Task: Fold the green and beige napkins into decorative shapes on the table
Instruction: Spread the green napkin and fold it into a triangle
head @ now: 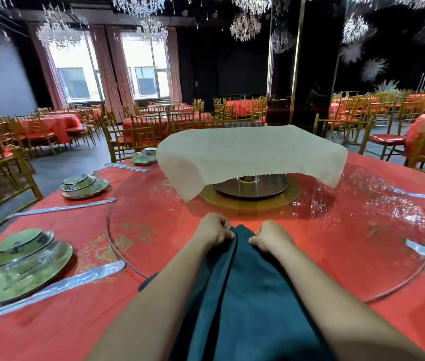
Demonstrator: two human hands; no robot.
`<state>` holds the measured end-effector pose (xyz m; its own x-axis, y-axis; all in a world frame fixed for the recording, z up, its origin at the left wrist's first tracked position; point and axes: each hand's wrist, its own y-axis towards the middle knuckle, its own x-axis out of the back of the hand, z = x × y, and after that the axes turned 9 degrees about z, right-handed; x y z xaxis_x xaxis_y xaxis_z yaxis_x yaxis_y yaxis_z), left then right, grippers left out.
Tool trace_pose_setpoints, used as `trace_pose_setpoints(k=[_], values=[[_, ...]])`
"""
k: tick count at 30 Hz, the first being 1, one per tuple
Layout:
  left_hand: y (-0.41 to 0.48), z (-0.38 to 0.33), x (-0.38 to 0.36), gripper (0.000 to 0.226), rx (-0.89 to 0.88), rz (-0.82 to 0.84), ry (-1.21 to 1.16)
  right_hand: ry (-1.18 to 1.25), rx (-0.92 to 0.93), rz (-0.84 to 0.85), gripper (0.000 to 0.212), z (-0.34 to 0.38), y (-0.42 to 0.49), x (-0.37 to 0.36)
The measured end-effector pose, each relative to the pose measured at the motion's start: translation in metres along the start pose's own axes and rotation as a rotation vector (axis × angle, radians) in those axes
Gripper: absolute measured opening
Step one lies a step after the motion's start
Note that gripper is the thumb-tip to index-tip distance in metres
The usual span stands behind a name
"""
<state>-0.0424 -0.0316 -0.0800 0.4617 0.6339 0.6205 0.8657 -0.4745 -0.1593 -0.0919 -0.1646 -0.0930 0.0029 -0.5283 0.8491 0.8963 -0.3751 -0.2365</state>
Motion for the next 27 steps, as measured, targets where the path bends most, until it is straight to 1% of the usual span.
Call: trace_pose_setpoints(k=[2, 5, 9, 13, 17, 20, 22, 23, 25, 27], values=[[0.001, 0.001, -0.002, 0.036, 0.003, -0.014, -0.038, 0.076, 0.039, 0.024, 0.036, 0.001, -0.001, 0.001], [0.001, 0.000, -0.002, 0.028, -0.026, -0.007, -0.200, 0.194, 0.131, 0.038, 0.037, -0.001, -0.008, 0.005], [-0.004, -0.005, 0.002, 0.024, -0.053, 0.016, -0.291, 0.289, 0.230, 0.034, 0.028, 0.000, -0.016, 0.011], [-0.009, -0.008, 0.005, 0.024, -0.067, -0.017, -0.376, 0.360, 0.267, 0.046, 0.026, 0.001, -0.024, 0.014], [-0.019, -0.013, 0.009, 0.023, -0.094, -0.028, -0.455, 0.445, 0.304, 0.063, 0.019, 0.003, -0.034, 0.019], [-0.027, -0.017, 0.015, 0.021, -0.118, -0.016, -0.517, 0.500, 0.351, 0.044, 0.017, 0.007, -0.040, 0.023], [-0.032, -0.017, 0.021, 0.019, -0.142, -0.009, -0.524, 0.531, 0.379, 0.029, 0.008, 0.010, -0.045, 0.024], [-0.033, -0.017, 0.024, 0.018, -0.155, -0.007, -0.522, 0.544, 0.392, 0.018, 0.007, 0.011, -0.048, 0.025], [-0.041, -0.018, 0.029, 0.019, -0.184, -0.006, -0.531, 0.535, 0.421, -0.023, 0.011, 0.015, -0.055, 0.027], [-0.052, -0.023, 0.033, 0.021, -0.221, -0.010, -0.549, 0.516, 0.459, -0.070, 0.022, 0.021, -0.064, 0.032]])
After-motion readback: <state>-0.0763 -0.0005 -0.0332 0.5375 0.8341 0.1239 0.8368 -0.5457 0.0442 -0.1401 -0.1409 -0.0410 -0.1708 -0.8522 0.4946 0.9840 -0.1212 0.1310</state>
